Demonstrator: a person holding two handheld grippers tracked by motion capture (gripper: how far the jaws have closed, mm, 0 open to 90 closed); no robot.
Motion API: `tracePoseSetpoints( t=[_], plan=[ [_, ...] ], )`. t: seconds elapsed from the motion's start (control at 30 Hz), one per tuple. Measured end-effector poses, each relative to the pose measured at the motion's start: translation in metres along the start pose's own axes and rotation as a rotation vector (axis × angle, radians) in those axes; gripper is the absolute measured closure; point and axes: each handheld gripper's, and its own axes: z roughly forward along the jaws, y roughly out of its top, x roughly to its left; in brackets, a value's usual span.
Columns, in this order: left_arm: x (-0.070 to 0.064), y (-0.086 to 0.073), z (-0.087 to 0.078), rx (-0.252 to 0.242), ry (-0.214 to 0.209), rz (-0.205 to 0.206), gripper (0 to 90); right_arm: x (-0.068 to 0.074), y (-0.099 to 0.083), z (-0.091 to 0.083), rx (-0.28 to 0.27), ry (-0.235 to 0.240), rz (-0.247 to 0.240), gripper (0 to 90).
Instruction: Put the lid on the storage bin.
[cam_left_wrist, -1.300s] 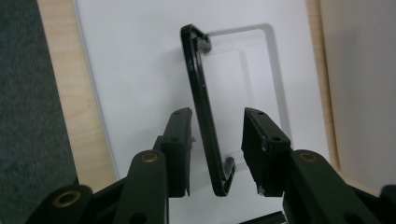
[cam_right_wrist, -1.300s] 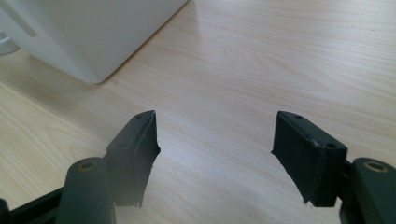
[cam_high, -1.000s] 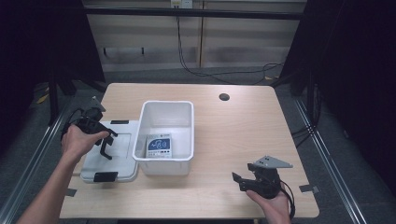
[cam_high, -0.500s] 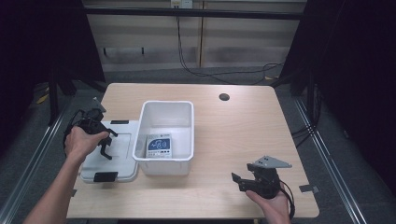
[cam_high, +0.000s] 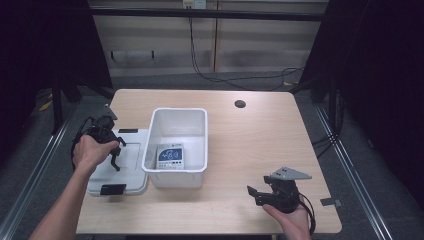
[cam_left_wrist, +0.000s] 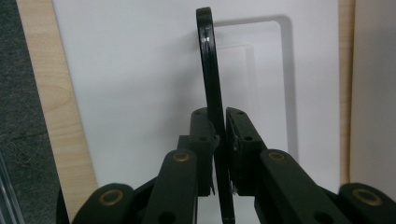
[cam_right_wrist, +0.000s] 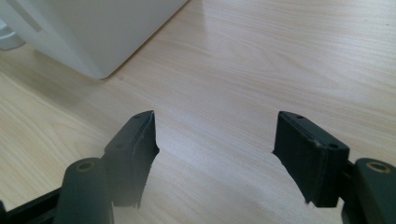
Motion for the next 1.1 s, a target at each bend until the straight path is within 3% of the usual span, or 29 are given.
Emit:
tracePoseSetpoints(
  t=[0.2,0.6,0.67,0.83,1.1],
  plan=[
    [-0.002,0.002,-0.001,0.007,0.023,-0.003,84.0,0.0,0.0,0.0,0.0,0.002,0.0,29.3],
    [0.002,0.001,-0.007,0.013,0.024,-0.006,84.8,0.0,0.0,0.001,0.0,0.003,0.0,29.2],
    [0.001,0.001,-0.01,0.013,0.026,0.002,84.8,0.0,0.0,0.001,0.0,0.005,0.003,29.2],
    [0.0,0.002,-0.017,0.032,0.024,0.069,84.9,0.0,0.0,0.001,0.007,0.011,0.011,28.9],
    [0.005,0.001,-0.027,0.006,0.019,0.047,84.9,-0.001,0.0,0.001,0.006,0.008,0.013,28.2]
  ],
)
